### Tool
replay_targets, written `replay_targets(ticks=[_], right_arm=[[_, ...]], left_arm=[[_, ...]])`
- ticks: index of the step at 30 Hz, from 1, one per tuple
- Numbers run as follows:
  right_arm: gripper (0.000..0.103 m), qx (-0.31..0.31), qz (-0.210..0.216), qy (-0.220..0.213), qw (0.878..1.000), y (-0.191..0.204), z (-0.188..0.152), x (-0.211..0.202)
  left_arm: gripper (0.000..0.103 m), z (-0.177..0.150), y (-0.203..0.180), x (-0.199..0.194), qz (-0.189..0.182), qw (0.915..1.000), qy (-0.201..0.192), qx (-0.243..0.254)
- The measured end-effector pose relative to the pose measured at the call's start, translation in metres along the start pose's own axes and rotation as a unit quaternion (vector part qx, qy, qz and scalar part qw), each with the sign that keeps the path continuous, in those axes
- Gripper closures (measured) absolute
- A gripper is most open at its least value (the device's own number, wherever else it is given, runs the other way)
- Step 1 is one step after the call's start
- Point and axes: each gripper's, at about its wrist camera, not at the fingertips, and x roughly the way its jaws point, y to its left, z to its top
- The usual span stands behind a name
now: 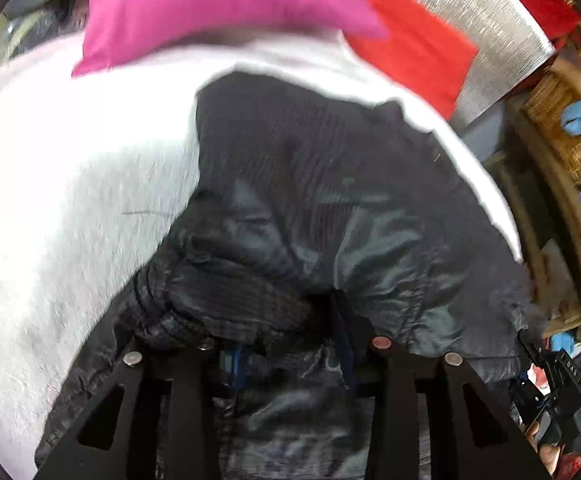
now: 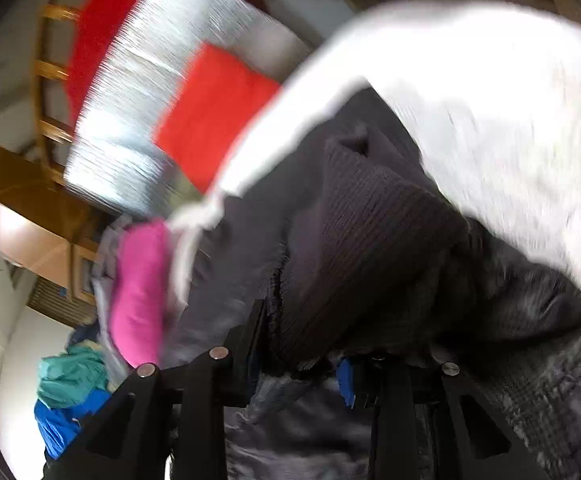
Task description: Fold large clothes
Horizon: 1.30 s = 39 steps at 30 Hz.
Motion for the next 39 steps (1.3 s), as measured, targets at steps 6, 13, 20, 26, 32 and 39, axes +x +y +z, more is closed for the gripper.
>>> replay_targets(ticks=[6, 13, 20, 26, 32, 39], right_arm=[[0.028, 0.027, 0.034, 0.011, 0.999, -0.003, 0.003, -0.024], [0.028, 0.091, 0.024, -0.006, 0.996, -0.037, 0.003, -0.046], [0.057, 0.057, -0.003, -0.045, 0.997, -0.033, 0.012, -0.037], [0.059, 0.004, -0.051, -0.046, 0.998, -0.018, 0.012, -0.032], [0.048, 0.032, -0.031, -0.013, 0.999, -0.023, 0.013, -0.041], [0.036, -0.042, -0.02, -0.032, 0.998, -0.011, -0.002, -0.1]], left_arm=[[0.05, -0.007, 0.003, -0.022, -0.005, 0.9999, 0.005, -0.008], [0.045, -0.014, 0.032, -0.037, -0.052, 0.9951, 0.019, -0.082], [0.045, -0.005, 0.037, -0.024, -0.037, 0.9954, 0.002, -0.088], [0.045, -0.007, 0.031, -0.024, -0.018, 0.9982, 0.004, -0.057], [0.045, -0.011, 0.024, -0.029, -0.017, 0.999, 0.018, -0.037], [0.044, -0.043, 0.016, -0.069, -0.012, 0.9996, 0.007, 0.025]])
